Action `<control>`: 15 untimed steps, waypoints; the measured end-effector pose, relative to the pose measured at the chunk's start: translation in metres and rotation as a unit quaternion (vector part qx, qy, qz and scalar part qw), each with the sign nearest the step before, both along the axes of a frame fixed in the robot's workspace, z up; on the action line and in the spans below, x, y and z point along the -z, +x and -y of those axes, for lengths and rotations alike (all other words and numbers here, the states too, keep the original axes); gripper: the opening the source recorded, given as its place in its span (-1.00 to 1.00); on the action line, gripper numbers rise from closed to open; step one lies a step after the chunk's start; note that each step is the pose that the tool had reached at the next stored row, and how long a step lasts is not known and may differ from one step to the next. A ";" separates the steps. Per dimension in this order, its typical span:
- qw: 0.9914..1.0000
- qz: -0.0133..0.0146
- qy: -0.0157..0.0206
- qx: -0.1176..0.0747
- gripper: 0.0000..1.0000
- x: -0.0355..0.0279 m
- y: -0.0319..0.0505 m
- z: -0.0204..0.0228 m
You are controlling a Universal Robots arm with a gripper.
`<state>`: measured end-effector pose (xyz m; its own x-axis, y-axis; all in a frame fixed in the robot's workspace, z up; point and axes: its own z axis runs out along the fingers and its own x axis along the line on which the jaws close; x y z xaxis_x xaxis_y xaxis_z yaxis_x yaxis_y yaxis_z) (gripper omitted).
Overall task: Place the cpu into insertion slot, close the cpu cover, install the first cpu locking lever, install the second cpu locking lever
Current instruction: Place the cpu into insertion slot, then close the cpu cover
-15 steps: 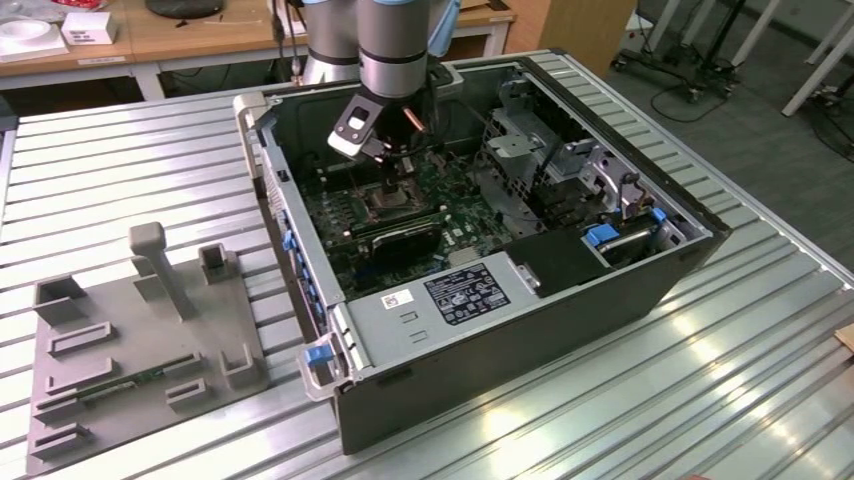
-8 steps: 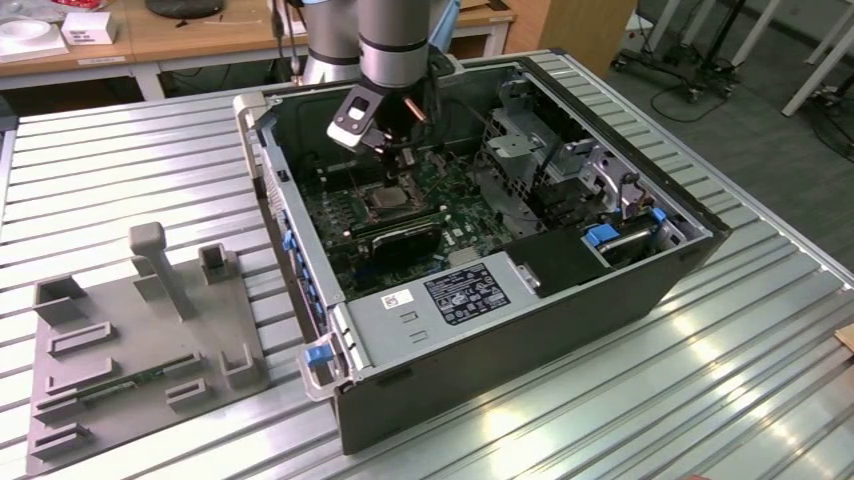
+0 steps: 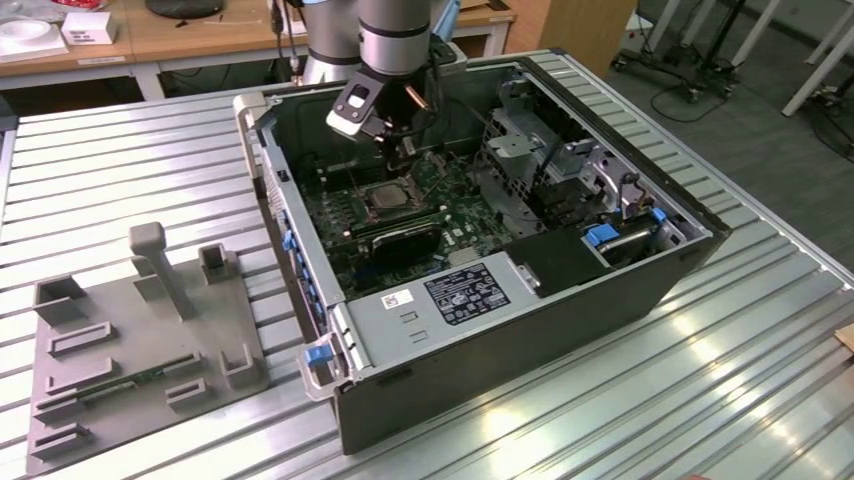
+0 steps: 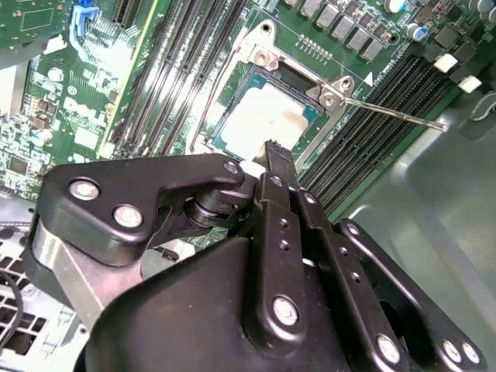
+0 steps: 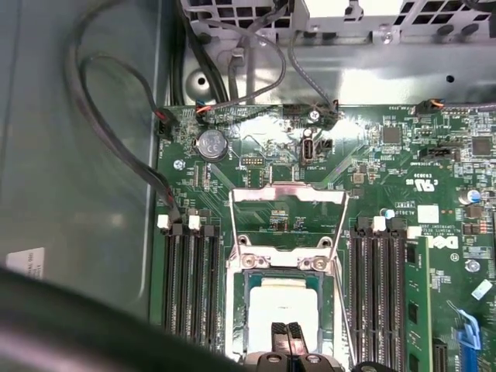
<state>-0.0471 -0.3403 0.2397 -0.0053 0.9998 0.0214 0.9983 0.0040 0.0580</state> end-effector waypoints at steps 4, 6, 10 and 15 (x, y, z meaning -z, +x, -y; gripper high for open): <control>1.000 0.000 0.000 0.000 -0.79 -0.0002 0.0000 0.0000; 1.000 0.000 0.000 0.000 -0.79 -0.0004 0.0000 0.0000; 1.000 0.000 0.000 0.000 -0.79 -0.0015 0.0000 0.0000; 1.000 0.000 0.000 0.000 -0.79 -0.0031 0.0000 0.0000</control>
<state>-0.0471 -0.3403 0.2428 -0.0053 0.9998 0.0212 0.9983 0.0040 0.0579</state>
